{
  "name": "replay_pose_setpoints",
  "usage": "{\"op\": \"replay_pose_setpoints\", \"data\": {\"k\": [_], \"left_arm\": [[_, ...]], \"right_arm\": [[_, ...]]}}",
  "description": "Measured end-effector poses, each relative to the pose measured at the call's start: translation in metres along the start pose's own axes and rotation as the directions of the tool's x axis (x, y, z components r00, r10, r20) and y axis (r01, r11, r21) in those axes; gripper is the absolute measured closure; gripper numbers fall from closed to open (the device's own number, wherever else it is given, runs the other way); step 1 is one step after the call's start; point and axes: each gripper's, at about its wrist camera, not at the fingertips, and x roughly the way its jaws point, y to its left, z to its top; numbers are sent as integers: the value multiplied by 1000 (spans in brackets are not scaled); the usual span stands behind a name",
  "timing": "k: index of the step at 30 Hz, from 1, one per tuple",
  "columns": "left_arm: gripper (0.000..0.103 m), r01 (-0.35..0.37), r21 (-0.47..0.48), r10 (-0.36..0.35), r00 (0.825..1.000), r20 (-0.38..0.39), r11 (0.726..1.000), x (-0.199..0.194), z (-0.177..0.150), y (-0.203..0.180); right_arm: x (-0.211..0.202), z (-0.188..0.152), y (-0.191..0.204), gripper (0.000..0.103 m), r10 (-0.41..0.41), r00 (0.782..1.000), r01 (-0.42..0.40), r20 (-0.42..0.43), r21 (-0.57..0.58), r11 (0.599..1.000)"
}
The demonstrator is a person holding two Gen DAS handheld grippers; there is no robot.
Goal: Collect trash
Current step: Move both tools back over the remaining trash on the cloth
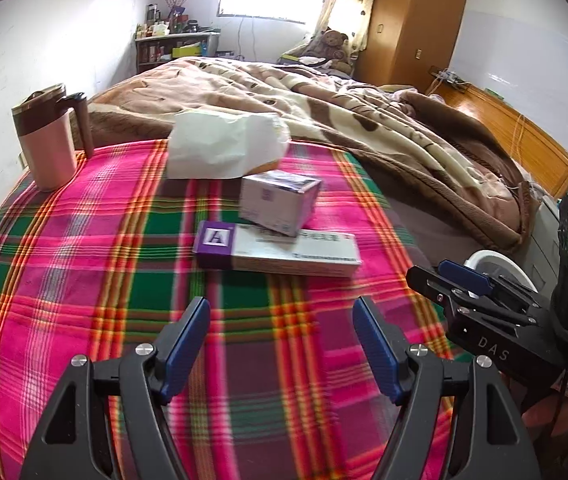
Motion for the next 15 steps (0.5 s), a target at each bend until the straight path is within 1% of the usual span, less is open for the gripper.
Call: {"op": "replay_pose_setpoints", "data": {"k": [5,12,13,15], "left_arm": [[28,-10,-7,10,1000,-8,1000,8,6,14],[28,-14,-15,14,1000,-20,1000,13,8,25],[28,-15,-18,14,1000,-21,1000,13,8,28],[28,-18,-25,17,1000,-20,1000,13,8,32]], "right_arm": [[14,12,8,49,22,1000,-22,-3,-29,999],[38,29,17,49,53,998,-54,-26,-24,998],[42,31,17,49,67,997,-68,-39,-16,998],[48,30,17,49,123,990,-123,-72,3,992]]}}
